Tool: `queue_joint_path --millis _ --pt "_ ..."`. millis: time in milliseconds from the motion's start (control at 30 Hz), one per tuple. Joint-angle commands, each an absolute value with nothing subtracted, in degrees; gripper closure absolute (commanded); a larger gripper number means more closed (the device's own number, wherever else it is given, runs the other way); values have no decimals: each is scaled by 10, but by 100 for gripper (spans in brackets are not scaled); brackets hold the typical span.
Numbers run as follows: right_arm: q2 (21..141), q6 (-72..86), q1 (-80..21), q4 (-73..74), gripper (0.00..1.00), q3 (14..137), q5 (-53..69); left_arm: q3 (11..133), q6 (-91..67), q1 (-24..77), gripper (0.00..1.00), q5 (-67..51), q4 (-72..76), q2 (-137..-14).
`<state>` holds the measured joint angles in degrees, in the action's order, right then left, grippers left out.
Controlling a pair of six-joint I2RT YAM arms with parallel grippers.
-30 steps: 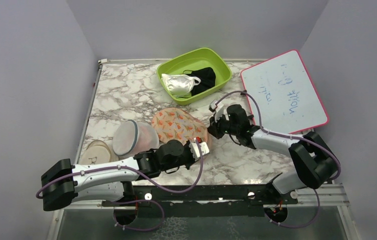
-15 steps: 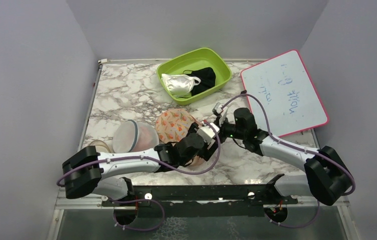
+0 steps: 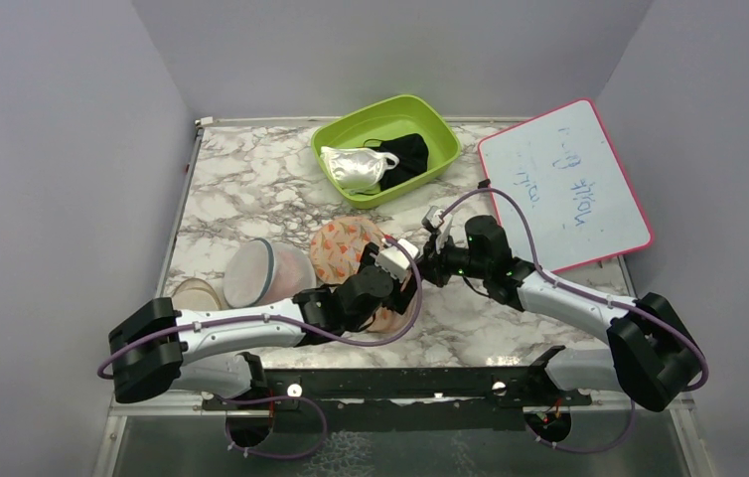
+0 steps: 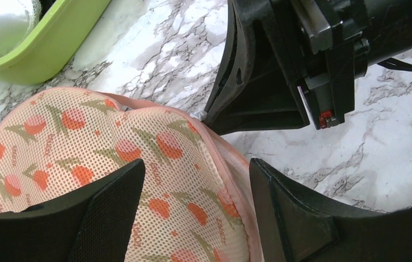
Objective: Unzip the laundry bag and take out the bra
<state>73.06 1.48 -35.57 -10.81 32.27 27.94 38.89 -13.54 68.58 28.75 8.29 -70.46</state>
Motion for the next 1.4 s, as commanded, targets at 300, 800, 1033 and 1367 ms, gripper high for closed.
queue_joint_path --millis 300,800,1033,1367 --pt "724 13 -359 -110 99 327 297 437 -127 658 51 278 22 -767" --pt "722 14 -359 -10 99 367 254 362 84 655 100 159 76 -676" --pt "749 -6 -358 49 99 412 239 318 141 671 100 54 111 -612" --pt "844 -19 -359 56 99 499 190 309 153 687 100 39 106 -590"
